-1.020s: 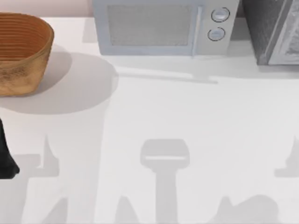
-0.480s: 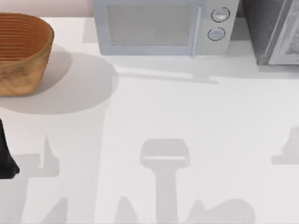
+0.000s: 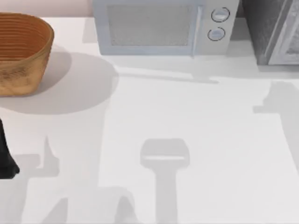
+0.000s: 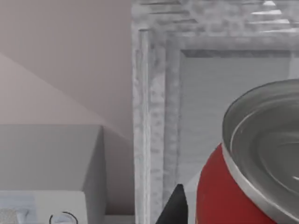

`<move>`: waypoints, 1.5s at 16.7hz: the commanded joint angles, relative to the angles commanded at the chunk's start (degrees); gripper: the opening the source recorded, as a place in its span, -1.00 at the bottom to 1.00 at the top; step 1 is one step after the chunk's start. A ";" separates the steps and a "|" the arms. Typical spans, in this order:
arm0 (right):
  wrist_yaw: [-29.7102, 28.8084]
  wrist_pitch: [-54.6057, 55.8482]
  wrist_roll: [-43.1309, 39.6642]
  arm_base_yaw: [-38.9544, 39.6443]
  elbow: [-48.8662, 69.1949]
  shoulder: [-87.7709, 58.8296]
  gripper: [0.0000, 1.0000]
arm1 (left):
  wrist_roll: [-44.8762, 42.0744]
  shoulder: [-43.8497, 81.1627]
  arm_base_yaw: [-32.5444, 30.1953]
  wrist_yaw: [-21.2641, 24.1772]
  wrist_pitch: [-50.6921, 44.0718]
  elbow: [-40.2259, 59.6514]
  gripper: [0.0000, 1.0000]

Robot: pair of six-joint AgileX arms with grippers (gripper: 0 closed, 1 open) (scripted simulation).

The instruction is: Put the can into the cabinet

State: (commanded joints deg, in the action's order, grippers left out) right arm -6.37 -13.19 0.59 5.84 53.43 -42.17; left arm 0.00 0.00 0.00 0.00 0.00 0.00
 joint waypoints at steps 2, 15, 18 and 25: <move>-1.09 -2.64 0.14 1.21 11.14 -8.16 -1.00 | 0.00 0.00 0.00 0.00 0.00 0.00 1.00; -4.84 -10.89 0.43 4.79 46.65 -34.01 -1.00 | 0.00 0.00 0.00 0.00 0.00 0.00 1.00; -4.77 -10.83 0.54 4.53 46.55 -33.94 -1.00 | 0.00 0.00 0.00 0.00 0.00 0.00 1.00; -3.89 -15.46 0.70 3.07 63.69 -47.52 -1.00 | 0.00 0.00 0.00 0.00 0.00 0.00 1.00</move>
State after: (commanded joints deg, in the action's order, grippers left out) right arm -10.26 -28.65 1.29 8.91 117.12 -89.69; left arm 0.00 0.00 0.00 0.00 0.00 0.00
